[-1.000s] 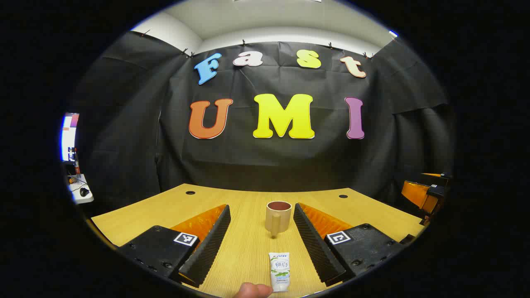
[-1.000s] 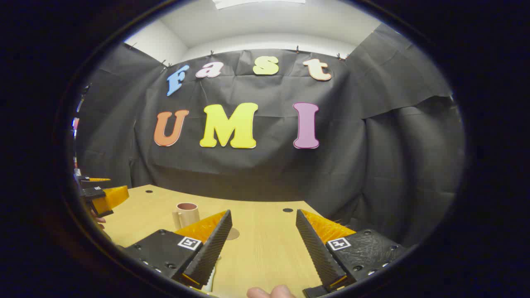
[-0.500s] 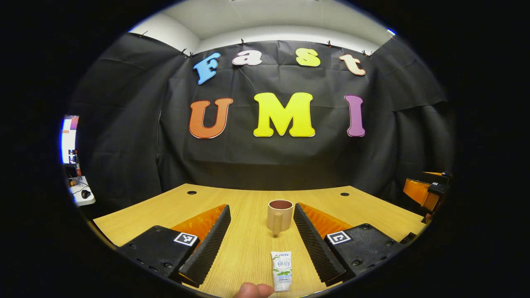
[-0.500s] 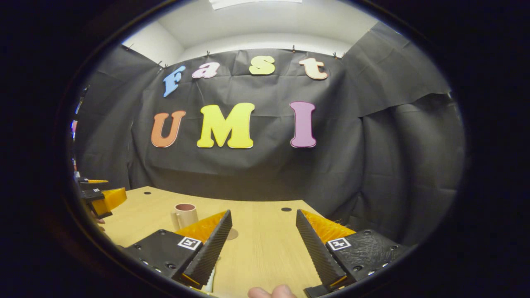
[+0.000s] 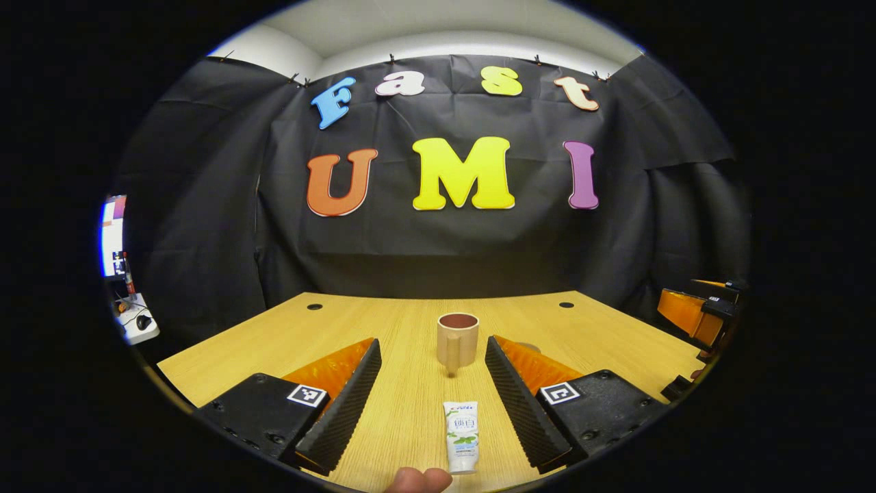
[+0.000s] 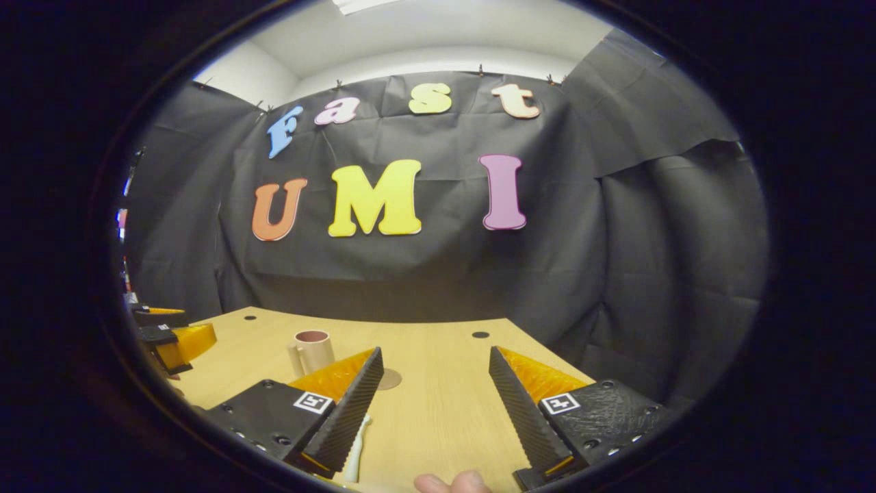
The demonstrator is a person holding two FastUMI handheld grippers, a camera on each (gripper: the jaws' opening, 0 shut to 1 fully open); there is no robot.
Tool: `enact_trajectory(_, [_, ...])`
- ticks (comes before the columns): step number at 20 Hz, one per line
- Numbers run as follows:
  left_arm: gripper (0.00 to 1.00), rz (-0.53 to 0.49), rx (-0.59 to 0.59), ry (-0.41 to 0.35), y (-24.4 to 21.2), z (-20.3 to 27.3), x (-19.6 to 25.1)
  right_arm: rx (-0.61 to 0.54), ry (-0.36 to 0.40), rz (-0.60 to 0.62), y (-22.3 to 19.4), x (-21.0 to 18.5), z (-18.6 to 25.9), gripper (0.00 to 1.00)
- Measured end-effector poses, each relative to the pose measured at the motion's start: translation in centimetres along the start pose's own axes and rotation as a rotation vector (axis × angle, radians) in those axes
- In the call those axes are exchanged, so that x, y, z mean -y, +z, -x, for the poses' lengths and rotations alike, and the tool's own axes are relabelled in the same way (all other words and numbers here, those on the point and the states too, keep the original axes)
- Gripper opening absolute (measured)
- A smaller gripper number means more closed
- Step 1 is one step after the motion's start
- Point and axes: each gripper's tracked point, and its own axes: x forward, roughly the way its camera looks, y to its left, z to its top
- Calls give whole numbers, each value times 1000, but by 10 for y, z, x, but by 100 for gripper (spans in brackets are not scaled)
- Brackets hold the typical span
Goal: Put the toothbrush and toothpaste on the desktop into the cup, then pick up the cup and place it on the coaster on the desktop.
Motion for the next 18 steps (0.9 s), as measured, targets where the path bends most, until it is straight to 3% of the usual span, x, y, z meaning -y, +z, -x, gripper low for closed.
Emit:
enact_trajectory(8, [98,65,-314,-100,-90,7,25,-89,-12,-5,-35,4,-4,96])
enact_trajectory(12, [99,85,-412,-127,-108,-5,36,-124,0,5,-47,0,-4,94])
enact_trajectory(18, [99,63,-538,-111,-142,-15,34,-176,36,57,-67,-15,-8,94])
